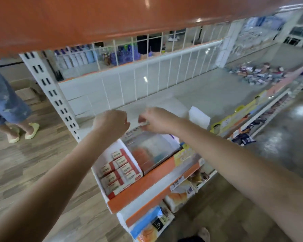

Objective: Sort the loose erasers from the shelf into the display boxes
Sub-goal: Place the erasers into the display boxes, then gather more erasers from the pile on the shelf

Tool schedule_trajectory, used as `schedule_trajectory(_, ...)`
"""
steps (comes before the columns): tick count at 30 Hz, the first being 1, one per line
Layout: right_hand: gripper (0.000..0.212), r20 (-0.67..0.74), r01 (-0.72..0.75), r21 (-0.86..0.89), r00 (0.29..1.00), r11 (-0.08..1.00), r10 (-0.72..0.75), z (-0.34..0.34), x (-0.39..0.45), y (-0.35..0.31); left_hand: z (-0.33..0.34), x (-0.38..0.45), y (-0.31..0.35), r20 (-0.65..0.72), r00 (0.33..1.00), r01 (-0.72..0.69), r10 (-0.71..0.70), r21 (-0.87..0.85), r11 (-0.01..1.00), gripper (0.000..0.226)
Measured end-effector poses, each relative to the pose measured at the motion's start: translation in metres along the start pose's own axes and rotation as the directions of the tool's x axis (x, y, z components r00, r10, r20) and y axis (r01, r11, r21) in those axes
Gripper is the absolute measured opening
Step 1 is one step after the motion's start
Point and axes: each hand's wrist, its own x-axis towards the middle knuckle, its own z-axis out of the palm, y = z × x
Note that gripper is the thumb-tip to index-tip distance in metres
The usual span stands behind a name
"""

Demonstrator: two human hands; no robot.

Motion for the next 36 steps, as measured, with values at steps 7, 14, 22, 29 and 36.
schedule_trajectory(7,0.048,-0.065,-0.148,-0.198,0.988,0.969,0.137,-0.034,-0.039,0.128,-0.016,0.058,0.141,-0.026,0.984,-0.172,0.179,0.158,0.972,0.043)
schedule_trajectory(14,0.049,-0.049,-0.457,-0.274,0.886,0.846,0.462,-0.052,-0.132,0.309,-0.021,0.132,0.33,-0.111,0.932,-0.339,0.345,0.07,0.938,0.043)
schedule_trajectory(22,0.047,-0.039,-0.62,-0.256,0.773,0.741,0.633,-0.073,-0.206,0.481,-0.012,0.212,0.506,-0.048,0.877,-0.48,0.478,-0.031,0.877,0.041)
schedule_trajectory(29,0.046,-0.048,-0.66,-0.129,0.75,0.74,0.66,-0.07,-0.203,0.603,-0.001,0.315,0.603,-0.02,0.846,-0.532,0.533,-0.083,0.842,0.029)
schedule_trajectory(36,0.035,-0.05,-0.611,-0.134,0.79,0.78,0.611,-0.093,-0.156,0.692,0.01,0.412,0.627,-0.021,0.858,-0.513,0.513,-0.042,0.857,0.029)
